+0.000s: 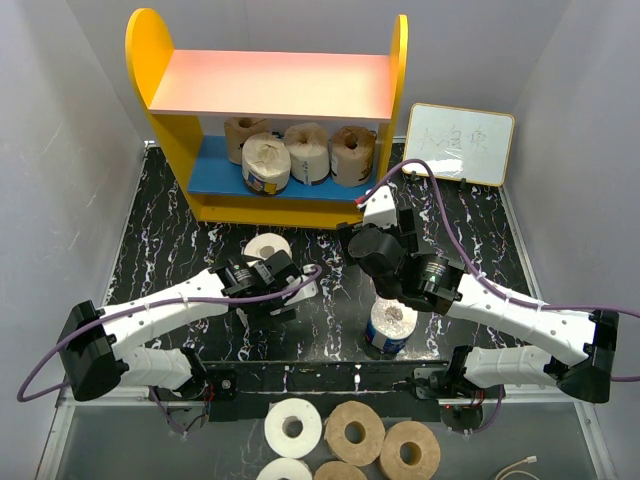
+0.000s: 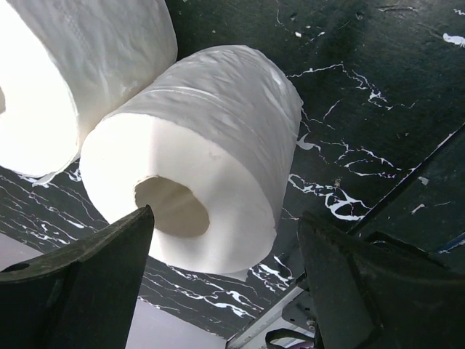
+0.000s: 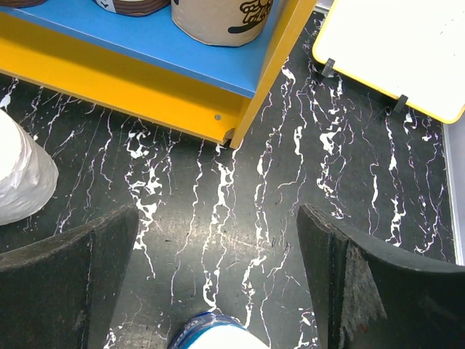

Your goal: Place and organize the paper towels onto the shelf

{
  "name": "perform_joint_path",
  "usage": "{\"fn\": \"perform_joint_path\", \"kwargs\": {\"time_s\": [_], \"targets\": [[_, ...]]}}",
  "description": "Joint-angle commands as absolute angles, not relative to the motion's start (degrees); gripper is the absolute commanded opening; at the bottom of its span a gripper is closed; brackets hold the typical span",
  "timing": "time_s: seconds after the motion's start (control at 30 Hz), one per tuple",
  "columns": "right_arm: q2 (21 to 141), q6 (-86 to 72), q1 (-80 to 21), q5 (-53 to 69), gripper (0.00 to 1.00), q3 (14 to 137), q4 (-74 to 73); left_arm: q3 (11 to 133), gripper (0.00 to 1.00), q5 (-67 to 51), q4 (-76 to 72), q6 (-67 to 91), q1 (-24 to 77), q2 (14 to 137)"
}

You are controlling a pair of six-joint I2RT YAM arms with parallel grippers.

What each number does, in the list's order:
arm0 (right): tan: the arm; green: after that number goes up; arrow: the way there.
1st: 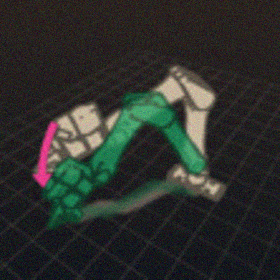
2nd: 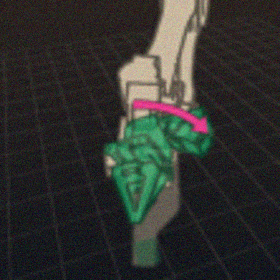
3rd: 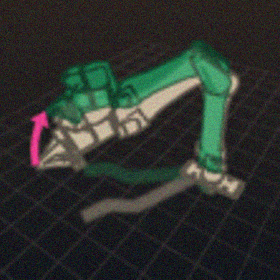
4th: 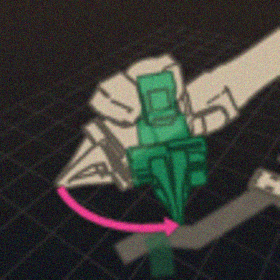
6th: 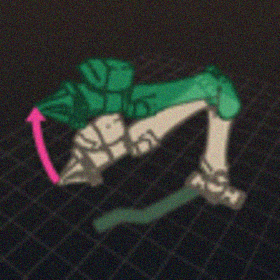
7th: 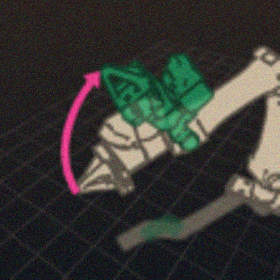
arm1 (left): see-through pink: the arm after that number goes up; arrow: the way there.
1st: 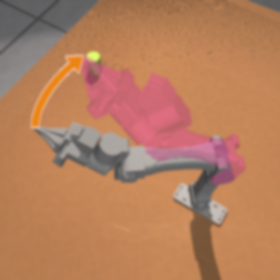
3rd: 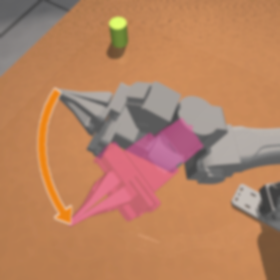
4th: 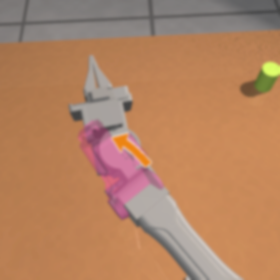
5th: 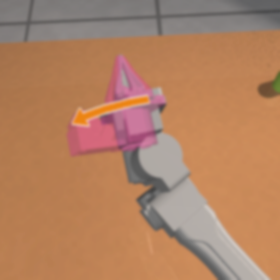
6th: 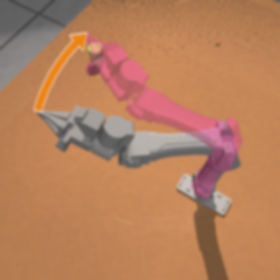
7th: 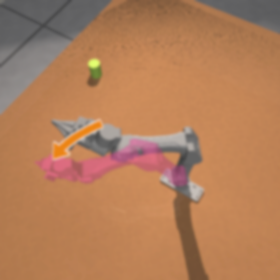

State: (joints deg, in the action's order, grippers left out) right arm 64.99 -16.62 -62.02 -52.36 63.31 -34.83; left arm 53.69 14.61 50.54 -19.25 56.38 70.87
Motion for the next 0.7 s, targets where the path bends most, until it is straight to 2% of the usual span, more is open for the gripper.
{"fn": "perform_joint_path", "kwargs": {"time_s": [0.0,0.23,0.43,0.6,0.67], "targets": [[64.69,-16.61,-61.53,-53.00,0.88,65.66,-32.62,56.18,0.77,15.10,51.78,-18.31,57.28,72.10],[64.45,-16.45,-60.96,-52.82,0.90,65.26,-32.62,57.68,0.70,15.82,52.41,-18.36,57.52,73.11],[64.40,-16.40,-60.60,-52.74,0.90,65.21,-32.62,57.91,0.58,16.29,52.45,-18.46,57.92,74.04],[64.22,-16.43,-60.47,-52.54,0.90,65.08,-32.61,57.72,0.52,16.35,52.80,-18.37,58.14,74.40],[64.16,-16.44,-60.32,-52.50,0.90,64.97,-32.66,57.74,0.47,16.38,52.84,-18.38,58.10,74.42]]}}
